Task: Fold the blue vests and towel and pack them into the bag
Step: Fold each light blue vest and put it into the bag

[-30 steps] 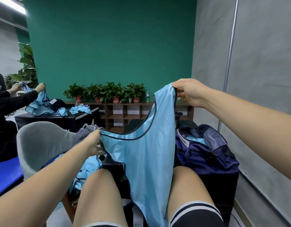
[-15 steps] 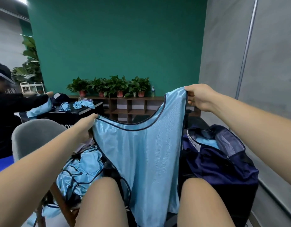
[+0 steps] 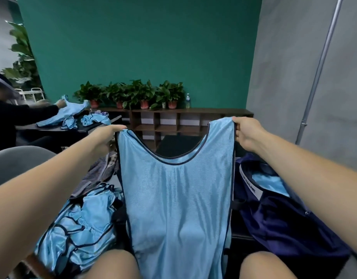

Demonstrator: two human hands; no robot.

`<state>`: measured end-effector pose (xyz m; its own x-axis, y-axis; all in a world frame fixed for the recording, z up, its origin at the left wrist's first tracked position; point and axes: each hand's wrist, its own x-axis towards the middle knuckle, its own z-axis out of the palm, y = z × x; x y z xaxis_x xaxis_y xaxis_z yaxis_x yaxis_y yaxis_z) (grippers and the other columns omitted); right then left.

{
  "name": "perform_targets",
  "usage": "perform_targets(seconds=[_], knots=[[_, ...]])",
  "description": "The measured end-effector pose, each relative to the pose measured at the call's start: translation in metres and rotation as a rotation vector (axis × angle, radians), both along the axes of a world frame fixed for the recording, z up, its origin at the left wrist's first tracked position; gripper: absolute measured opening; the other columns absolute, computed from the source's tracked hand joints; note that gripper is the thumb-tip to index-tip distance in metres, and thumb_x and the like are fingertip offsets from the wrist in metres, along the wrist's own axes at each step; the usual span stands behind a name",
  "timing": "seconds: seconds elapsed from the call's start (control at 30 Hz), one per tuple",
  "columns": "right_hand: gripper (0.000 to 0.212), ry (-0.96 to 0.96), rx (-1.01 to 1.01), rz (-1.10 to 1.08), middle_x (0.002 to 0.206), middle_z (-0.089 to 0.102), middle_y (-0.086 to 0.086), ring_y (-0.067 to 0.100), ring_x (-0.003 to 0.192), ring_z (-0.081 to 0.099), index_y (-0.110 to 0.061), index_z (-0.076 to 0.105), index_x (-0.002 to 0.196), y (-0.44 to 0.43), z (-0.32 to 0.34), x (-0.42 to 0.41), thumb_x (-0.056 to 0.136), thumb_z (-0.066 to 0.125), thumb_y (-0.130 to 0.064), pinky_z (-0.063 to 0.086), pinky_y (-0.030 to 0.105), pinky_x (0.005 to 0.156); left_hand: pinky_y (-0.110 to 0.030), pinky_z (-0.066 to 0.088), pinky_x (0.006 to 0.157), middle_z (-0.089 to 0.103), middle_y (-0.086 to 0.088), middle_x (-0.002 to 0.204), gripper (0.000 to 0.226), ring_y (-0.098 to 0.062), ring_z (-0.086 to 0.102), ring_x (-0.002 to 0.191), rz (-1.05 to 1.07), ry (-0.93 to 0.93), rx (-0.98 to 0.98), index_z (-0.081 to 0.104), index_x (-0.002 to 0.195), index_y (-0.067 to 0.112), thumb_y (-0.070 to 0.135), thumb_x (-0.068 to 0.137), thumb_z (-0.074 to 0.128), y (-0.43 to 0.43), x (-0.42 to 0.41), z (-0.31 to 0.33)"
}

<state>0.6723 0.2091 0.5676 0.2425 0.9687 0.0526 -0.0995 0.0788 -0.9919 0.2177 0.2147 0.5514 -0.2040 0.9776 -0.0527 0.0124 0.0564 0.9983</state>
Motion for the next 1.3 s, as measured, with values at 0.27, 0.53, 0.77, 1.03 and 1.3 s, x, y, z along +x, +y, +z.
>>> perform_targets(seconds=[0.27, 0.53, 0.77, 1.03, 1.3], knots=[[0.021, -0.08, -0.064, -0.049, 0.116, 0.077, 0.014, 0.025, 0.092, 0.075, -0.006, 0.07, 0.121, 0.075, -0.042, 0.003, 0.1, 0.066, -0.009, 0.062, 0.038, 0.076, -0.043, 0.059, 0.089, 0.064, -0.012, 0.143, 0.037, -0.031, 0.069, 0.116, 0.061, -0.056, -0.048, 0.07, 0.136, 0.012, 0.013, 0.103, 0.053, 0.099, -0.009, -0.05], [0.023, -0.185, -0.088, -0.154, 0.108, 0.062, 0.013, 0.028, 0.093, 0.06, -0.011, 0.07, 0.117, 0.138, -0.076, -0.002, 0.096, 0.07, -0.003, 0.048, 0.039, 0.075, -0.04, 0.061, 0.083, 0.073, -0.013, 0.128, 0.032, -0.029, 0.074, 0.109, 0.136, -0.075, -0.047, 0.077, 0.126, 0.016, 0.012, 0.109, 0.05, 0.172, -0.024, -0.08], [0.029, -0.234, -0.107, -0.168, 0.115, 0.068, 0.014, 0.029, 0.102, 0.068, -0.019, 0.073, 0.103, 0.193, -0.098, -0.012, 0.099, 0.058, 0.006, 0.058, 0.036, 0.074, -0.029, 0.057, 0.089, 0.076, -0.007, 0.12, 0.032, -0.019, 0.073, 0.107, 0.167, -0.044, 0.03, 0.082, 0.113, 0.017, -0.005, 0.098, 0.065, 0.21, -0.011, -0.098], [0.039, -0.251, -0.08, -0.203, 0.118, 0.066, 0.009, 0.026, 0.098, 0.068, -0.025, 0.07, 0.115, 0.245, -0.116, -0.016, 0.092, 0.06, 0.004, 0.059, 0.039, 0.083, -0.022, 0.054, 0.086, 0.062, 0.004, 0.131, 0.063, -0.012, 0.064, 0.118, 0.063, -0.092, 0.097, 0.061, 0.147, 0.023, -0.012, 0.095, 0.065, 0.245, 0.005, -0.113], [0.063, -0.174, -0.318, 0.136, 0.122, 0.069, 0.016, 0.028, 0.108, 0.072, -0.023, 0.045, 0.144, 0.245, -0.154, -0.025, 0.095, 0.066, 0.012, 0.061, 0.04, 0.089, -0.03, 0.057, 0.075, 0.055, -0.01, 0.147, 0.07, -0.018, 0.066, 0.092, -0.043, -0.006, -0.064, 0.044, 0.158, 0.027, -0.003, 0.1, 0.067, 0.26, 0.017, -0.163]])
